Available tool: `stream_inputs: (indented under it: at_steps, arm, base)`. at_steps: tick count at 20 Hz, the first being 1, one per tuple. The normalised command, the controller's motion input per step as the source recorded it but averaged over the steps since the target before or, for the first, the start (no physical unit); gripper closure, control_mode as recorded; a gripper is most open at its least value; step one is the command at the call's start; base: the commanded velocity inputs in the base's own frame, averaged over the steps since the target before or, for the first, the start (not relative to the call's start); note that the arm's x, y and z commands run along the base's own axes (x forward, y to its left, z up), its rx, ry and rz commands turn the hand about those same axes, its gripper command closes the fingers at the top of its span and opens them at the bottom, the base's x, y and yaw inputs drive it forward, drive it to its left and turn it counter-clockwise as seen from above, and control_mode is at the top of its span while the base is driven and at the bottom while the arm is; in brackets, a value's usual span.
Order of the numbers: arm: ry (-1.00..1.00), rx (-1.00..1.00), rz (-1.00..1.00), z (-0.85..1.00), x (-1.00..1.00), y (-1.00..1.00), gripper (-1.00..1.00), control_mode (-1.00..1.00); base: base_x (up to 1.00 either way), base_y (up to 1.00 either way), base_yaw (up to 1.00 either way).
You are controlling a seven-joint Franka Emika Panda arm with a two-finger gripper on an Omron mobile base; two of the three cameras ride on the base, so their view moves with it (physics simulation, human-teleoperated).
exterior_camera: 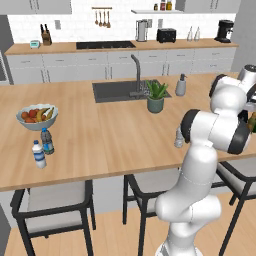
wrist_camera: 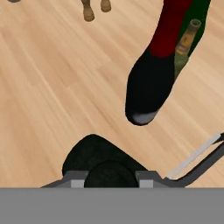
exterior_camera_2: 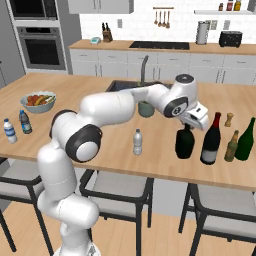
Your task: Move the plastic bottles in the middle to the plastics group, and the glass bottles in the middle to the glass group.
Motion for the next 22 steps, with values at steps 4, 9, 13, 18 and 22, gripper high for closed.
stream_inputs:
  at_steps: [4,9,13,18,22]
  arm:
    - [0.0,0.0,-0.05,-0.28,-0.02,-0.07,1.0,-1.0]
    - [0.0,0.0,0.0,-0.19,0.0,0.0,1.0,-1.0]
    - [0.0,0.0,0.0,-0.3,0.0,0.0,1.0,-1.0]
    - [0.0,0.0,0.0,-0.12,0.0,0.0,1.0,-1.0]
    - [0.0,0.0,0.0,-0.19,0.0,0.0,1.0,-1.0]
  base:
    - [0.0,0.0,0.0]
    - [0.0,0.0,0.0]
    - [0.0,0.0,0.0]
    - [0.0,0.0,0.0]
    - [0.0,0.0,0.0]
